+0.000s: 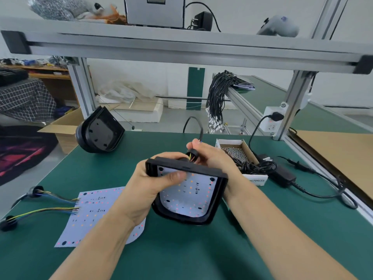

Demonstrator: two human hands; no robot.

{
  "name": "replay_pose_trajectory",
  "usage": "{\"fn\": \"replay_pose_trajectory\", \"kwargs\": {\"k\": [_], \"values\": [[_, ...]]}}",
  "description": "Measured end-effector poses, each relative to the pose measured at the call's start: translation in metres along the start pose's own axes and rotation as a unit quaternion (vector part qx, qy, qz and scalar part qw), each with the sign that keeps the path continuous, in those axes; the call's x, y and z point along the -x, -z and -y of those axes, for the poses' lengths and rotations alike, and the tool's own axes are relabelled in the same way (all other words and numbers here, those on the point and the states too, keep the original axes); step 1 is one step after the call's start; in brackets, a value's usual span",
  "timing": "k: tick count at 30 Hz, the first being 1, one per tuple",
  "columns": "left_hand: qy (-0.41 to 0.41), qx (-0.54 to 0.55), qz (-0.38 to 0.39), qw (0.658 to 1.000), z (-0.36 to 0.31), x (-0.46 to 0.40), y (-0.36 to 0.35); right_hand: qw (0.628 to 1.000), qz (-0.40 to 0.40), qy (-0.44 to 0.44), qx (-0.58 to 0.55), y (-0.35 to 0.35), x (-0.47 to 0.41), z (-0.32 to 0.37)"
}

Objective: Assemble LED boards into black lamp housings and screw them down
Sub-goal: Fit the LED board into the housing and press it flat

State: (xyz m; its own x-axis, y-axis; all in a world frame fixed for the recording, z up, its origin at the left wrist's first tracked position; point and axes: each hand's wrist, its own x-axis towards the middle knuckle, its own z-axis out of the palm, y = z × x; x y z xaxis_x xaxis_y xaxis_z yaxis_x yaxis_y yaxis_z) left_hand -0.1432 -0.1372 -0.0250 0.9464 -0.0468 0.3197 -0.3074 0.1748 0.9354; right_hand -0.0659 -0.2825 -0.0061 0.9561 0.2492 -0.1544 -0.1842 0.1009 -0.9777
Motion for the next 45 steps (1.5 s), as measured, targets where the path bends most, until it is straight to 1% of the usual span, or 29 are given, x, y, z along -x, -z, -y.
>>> {"fn": "replay_pose_trajectory", "kwargs": {"k": [3, 6, 8, 11, 13, 15, 17, 19, 21, 23, 26, 29, 32, 35, 40, 42, 45], "values": [[0.015, -0.016, 0.015, 1.000, -0.001, 0.000, 0.004, 1.000, 0.020, -0.001, -0.020, 0.006, -0.002, -0.003], [0.021, -0.025, 0.091, 0.995, -0.002, 0.000, 0.005, 0.999, 0.024, -0.008, -0.043, 0.006, -0.004, -0.006], [0.024, -0.019, 0.112, 0.993, -0.004, -0.001, 0.004, 0.996, 0.021, -0.007, -0.085, 0.002, -0.007, -0.008], [0.021, -0.011, 0.108, 0.994, -0.006, -0.002, 0.003, 0.990, 0.017, -0.005, -0.137, -0.006, -0.010, -0.011], [0.031, 0.006, 0.107, 0.994, -0.008, -0.002, 0.003, 0.989, 0.013, -0.009, -0.149, -0.009, -0.011, -0.014], [0.030, 0.000, 0.105, 0.994, -0.008, -0.004, 0.004, 0.991, -0.002, -0.001, -0.133, -0.011, -0.009, -0.014], [0.027, 0.001, 0.084, 0.996, -0.008, -0.007, 0.004, 0.996, 0.008, 0.019, -0.085, -0.014, -0.003, -0.012], [0.023, 0.026, 0.067, 0.997, -0.008, -0.008, 0.005, 0.995, 0.011, 0.028, -0.094, -0.015, 0.003, -0.011], [0.015, 0.036, 0.068, 0.997, -0.011, -0.009, 0.003, 0.993, -0.005, 0.052, -0.110, -0.016, 0.005, -0.008], [0.003, 0.025, 0.073, 0.997, -0.014, -0.008, 0.003, 0.993, -0.024, 0.075, -0.087, -0.018, 0.005, -0.004], [-0.014, -0.001, 0.083, 0.996, -0.018, -0.008, 0.003, 0.993, -0.043, 0.078, -0.076, -0.020, 0.003, 0.001], [-0.012, 0.015, 0.077, 0.997, -0.016, -0.008, 0.003, 0.990, -0.047, 0.077, -0.111, -0.021, 0.002, 0.001], [-0.013, 0.029, 0.064, 0.997, -0.011, -0.006, 0.001, 0.981, -0.014, 0.075, -0.176, -0.017, 0.002, 0.007], [-0.025, -0.001, 0.057, 0.998, -0.006, -0.004, 0.001, 0.986, -0.018, 0.067, -0.149, -0.012, 0.000, 0.012], [0.009, 0.032, 0.084, 0.996, -0.010, -0.003, -0.005, 0.995, -0.022, 0.068, -0.071, -0.011, 0.003, 0.005], [0.011, 0.032, 0.103, 0.994, -0.011, -0.005, -0.006, 0.994, -0.014, 0.067, -0.082, -0.012, 0.004, 0.004], [0.035, 0.022, 0.094, 0.995, -0.010, -0.008, -0.004, 0.993, -0.004, 0.082, -0.084, -0.016, 0.002, 0.005]]}}
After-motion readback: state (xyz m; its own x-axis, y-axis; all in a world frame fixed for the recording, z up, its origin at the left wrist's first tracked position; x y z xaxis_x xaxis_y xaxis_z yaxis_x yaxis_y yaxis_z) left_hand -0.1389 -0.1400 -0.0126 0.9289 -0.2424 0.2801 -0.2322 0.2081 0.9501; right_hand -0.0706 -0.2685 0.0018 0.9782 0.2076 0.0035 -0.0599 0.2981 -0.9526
